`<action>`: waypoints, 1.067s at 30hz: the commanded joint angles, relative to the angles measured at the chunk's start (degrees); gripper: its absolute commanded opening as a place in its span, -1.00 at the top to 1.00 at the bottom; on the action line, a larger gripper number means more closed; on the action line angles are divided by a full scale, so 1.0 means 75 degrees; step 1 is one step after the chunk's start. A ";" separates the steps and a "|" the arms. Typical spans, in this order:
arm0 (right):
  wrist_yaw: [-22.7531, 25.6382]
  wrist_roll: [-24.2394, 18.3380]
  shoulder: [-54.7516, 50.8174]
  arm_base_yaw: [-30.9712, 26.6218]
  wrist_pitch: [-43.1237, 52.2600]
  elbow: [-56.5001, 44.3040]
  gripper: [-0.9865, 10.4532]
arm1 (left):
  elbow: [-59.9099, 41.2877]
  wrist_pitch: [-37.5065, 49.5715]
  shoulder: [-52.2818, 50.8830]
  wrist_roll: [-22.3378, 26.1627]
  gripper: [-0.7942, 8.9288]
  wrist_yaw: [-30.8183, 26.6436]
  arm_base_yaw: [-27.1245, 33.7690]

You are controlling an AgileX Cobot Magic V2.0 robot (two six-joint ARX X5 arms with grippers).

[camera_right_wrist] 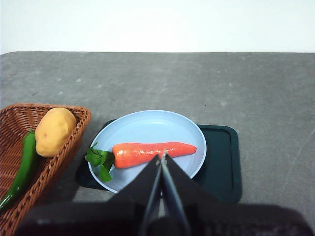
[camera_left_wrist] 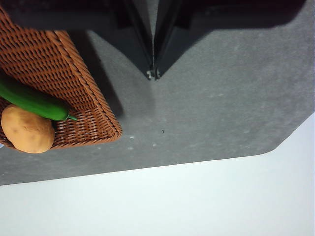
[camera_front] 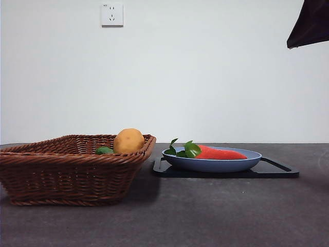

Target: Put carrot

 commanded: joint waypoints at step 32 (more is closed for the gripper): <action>-0.3620 -0.1020 -0.4654 -0.5505 -0.1256 -0.2538 0.82 | -0.0082 0.0102 -0.0012 -0.0003 0.82 0.0000 0.0023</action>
